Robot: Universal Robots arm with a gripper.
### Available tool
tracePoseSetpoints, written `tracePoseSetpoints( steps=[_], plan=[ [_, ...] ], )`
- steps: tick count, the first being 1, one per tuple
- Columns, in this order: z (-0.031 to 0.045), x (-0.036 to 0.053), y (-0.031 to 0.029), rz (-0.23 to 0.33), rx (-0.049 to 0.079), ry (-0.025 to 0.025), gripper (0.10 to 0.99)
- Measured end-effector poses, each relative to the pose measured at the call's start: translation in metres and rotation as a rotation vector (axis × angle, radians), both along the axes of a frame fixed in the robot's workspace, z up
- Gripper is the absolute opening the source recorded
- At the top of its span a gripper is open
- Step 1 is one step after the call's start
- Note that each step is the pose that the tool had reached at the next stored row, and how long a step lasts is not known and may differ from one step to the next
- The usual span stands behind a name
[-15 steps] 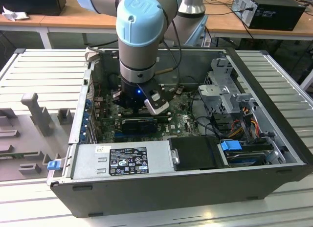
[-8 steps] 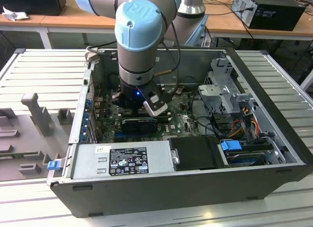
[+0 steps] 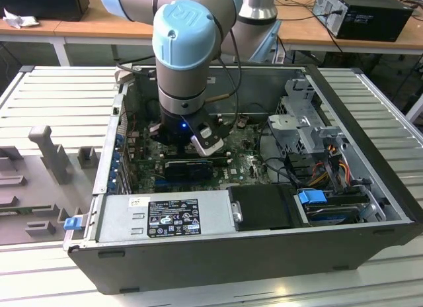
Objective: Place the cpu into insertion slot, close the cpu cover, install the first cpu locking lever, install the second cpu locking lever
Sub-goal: 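Install the second cpu locking lever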
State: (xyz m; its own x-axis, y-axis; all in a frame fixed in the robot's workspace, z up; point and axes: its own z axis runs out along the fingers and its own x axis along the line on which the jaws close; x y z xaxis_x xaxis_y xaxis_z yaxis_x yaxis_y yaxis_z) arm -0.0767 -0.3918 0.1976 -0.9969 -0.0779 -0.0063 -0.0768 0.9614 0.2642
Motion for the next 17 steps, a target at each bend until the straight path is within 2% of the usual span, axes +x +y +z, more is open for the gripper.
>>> tracePoseSetpoints(
  steps=[5, 14, 17],
  plan=[
    [-0.0001, -0.0017, 0.0, 0.0, 0.0, 0.0, 0.106],
    [0.0199, -0.0018, 0.0003, 0.0, 0.0, -0.0001, 0.106],
    [0.0214, -0.0018, 0.0005, 0.0, -0.001, -0.0002, 0.106]
  ],
)
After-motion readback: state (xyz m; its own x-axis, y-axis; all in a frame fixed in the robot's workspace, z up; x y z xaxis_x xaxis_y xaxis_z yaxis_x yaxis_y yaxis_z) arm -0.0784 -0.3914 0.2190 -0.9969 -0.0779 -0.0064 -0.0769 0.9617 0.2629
